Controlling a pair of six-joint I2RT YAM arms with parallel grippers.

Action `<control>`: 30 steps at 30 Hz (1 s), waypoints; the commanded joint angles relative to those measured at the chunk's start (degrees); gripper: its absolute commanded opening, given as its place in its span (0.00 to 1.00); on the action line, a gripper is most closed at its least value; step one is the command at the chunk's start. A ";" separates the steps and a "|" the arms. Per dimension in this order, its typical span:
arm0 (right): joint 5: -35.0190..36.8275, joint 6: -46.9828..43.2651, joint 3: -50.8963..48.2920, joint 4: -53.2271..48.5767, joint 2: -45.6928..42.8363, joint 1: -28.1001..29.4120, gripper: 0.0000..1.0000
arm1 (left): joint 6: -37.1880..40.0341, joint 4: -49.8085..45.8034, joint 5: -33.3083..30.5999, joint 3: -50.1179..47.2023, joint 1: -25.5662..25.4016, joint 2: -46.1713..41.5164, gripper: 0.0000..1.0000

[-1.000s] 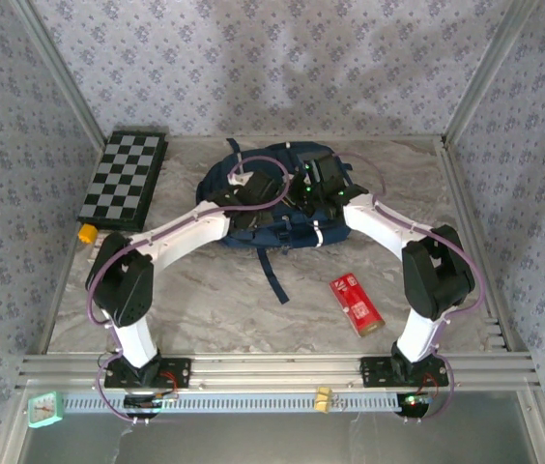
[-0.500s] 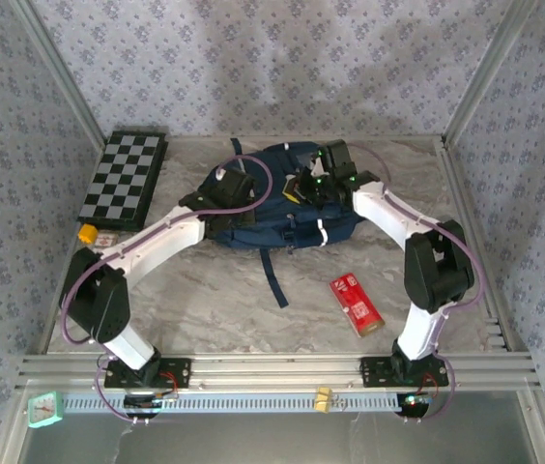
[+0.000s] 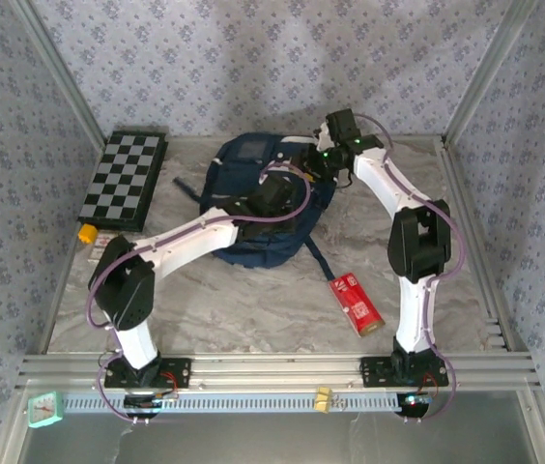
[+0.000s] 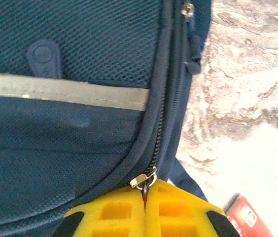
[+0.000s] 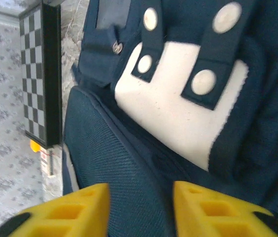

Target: Pack the student bag

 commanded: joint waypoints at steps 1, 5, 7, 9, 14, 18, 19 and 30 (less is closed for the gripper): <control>-3.86 0.17 -5.36 -1.30 -6.53 -0.97 0.50 | 1.28 -0.36 2.79 3.68 0.03 0.74 0.00; -6.60 7.92 -19.44 7.70 -13.40 -0.83 0.52 | 2.39 -0.35 3.16 3.70 0.20 1.00 0.00; -7.82 11.03 -22.44 10.25 -13.82 0.03 0.51 | 2.37 0.23 3.16 3.03 0.16 0.90 0.00; -9.08 13.59 -24.38 13.29 -13.43 1.04 0.49 | 2.31 0.54 3.33 2.75 0.15 0.96 0.00; -8.67 13.32 -23.52 13.85 -11.01 3.07 0.38 | 2.87 1.52 4.82 2.09 0.18 1.18 0.00; -7.13 10.59 -22.35 11.15 -9.92 2.55 0.17 | 4.46 0.32 4.77 2.00 0.19 1.12 0.00; -6.95 9.76 -22.21 10.58 -9.82 2.35 0.13 | 4.97 0.04 4.83 1.95 0.16 1.08 0.00; -7.38 -1.78 -20.48 1.87 -11.47 -2.31 0.00 | 13.91 -0.70 1.85 -9.97 1.79 -7.99 0.00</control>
